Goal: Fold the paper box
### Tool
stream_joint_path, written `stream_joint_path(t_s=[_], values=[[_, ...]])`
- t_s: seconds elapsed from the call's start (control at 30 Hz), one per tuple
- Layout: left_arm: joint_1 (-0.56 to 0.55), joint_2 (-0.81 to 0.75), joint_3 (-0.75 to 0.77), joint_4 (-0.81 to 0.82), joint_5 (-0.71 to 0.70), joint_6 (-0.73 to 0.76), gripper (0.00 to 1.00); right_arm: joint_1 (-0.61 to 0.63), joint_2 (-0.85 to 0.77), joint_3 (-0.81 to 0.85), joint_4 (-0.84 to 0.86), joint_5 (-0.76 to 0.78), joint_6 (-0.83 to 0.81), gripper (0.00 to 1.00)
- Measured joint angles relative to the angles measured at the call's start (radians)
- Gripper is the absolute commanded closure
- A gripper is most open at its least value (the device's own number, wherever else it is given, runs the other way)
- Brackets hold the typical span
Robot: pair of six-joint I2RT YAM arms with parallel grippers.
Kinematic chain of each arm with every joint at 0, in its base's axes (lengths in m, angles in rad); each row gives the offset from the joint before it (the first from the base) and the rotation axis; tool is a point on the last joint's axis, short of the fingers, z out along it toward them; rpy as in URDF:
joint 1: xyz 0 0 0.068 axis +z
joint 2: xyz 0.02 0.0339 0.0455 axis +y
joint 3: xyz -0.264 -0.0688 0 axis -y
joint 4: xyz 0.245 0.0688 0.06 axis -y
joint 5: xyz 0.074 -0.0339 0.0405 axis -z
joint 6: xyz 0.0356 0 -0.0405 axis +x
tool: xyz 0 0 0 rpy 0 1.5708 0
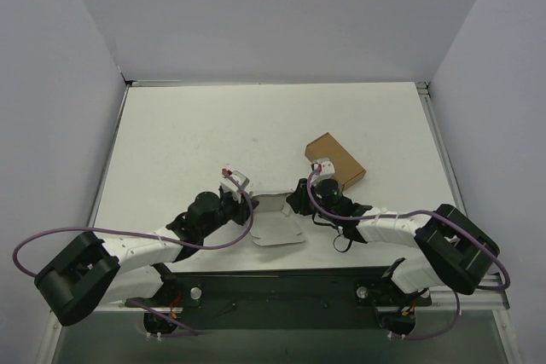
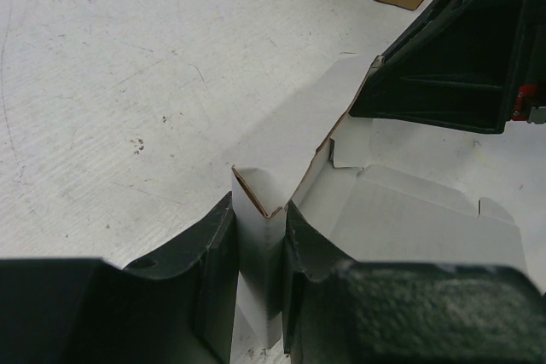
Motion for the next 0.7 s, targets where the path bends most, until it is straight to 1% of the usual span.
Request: stream_joint_path(t_s=[0.03,0.13,0.23,0.33,0.53,0.57,0.67,0.7], values=[[0.000,0.000,0.000,0.001,0.000,0.000,1.00,0.000,0.001,0.001,0.000,0.003,0.002,0.75],[0.000,0.000,0.000,0.001,0.000,0.000,1.00,0.000,0.005,0.001,-0.001,0.009,0.006,0.71],[0.000,0.000,0.000,0.001,0.001,0.000,1.00,0.000,0.014,0.001,0.000,0.014,0.010,0.70],[-0.001,0.000,0.000,0.002,0.001,0.000,1.00,0.000,0.020,0.001,0.005,0.014,0.016,0.71],[-0.002,0.000,0.000,0.000,0.002,0.001,1.00,0.010,0.035,0.002,0.022,0.014,0.021,0.85],[-0.002,0.000,0.000,0.001,0.002,0.002,1.00,0.014,0.036,0.005,0.019,0.021,0.022,0.91],[-0.002,0.000,0.000,-0.002,-0.005,0.008,1.00,0.034,0.040,0.025,-0.016,0.067,0.027,1.00],[-0.003,0.000,0.000,-0.002,-0.009,0.012,1.00,0.043,0.040,0.034,-0.032,0.088,0.034,1.00]])
